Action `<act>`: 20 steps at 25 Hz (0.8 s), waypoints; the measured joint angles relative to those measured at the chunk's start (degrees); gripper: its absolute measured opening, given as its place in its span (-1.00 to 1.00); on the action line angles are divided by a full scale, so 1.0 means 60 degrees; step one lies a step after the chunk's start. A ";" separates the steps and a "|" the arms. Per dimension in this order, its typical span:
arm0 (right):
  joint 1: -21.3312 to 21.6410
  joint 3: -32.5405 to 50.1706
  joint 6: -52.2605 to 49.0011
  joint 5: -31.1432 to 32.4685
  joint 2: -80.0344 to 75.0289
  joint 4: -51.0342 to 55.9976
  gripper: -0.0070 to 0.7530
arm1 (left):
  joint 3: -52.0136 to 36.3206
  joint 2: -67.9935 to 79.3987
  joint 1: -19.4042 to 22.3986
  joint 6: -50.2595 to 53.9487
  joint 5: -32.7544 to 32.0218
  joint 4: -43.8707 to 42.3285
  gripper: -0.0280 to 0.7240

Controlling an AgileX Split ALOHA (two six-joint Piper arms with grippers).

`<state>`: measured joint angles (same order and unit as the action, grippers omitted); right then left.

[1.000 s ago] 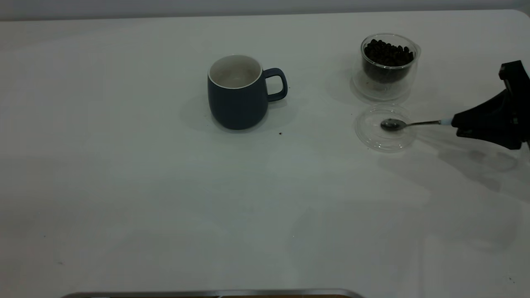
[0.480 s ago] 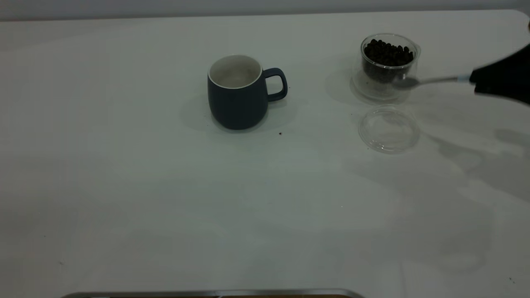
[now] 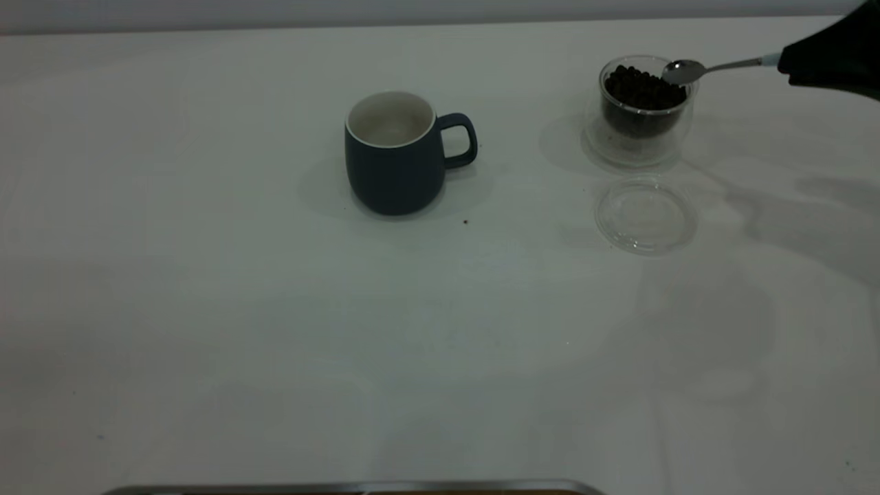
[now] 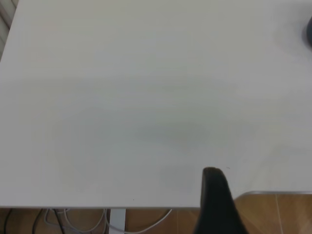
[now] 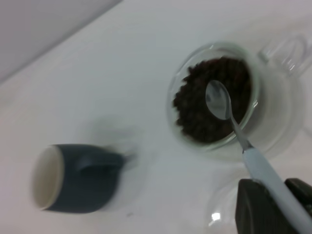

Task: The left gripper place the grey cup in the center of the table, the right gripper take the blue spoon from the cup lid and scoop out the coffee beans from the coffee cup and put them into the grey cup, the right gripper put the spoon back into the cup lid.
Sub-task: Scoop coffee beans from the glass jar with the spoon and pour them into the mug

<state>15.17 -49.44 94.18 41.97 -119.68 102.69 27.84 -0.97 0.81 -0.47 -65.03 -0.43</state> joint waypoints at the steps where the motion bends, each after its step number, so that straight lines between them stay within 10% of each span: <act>1: -0.0110 -0.0132 0.0078 -0.0282 0.0000 0.0000 -0.69 | 0.0000 0.0000 0.0000 0.0000 0.0000 0.0000 0.53; 20: -0.1869 -0.0907 -0.0048 -0.3020 -0.0010 0.0000 -0.70 | 0.0000 0.0000 0.0000 0.0000 0.0000 0.0000 0.53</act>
<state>3.96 -54.88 93.89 23.85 -119.73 102.69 27.84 -0.97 0.81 -0.47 -65.03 -0.43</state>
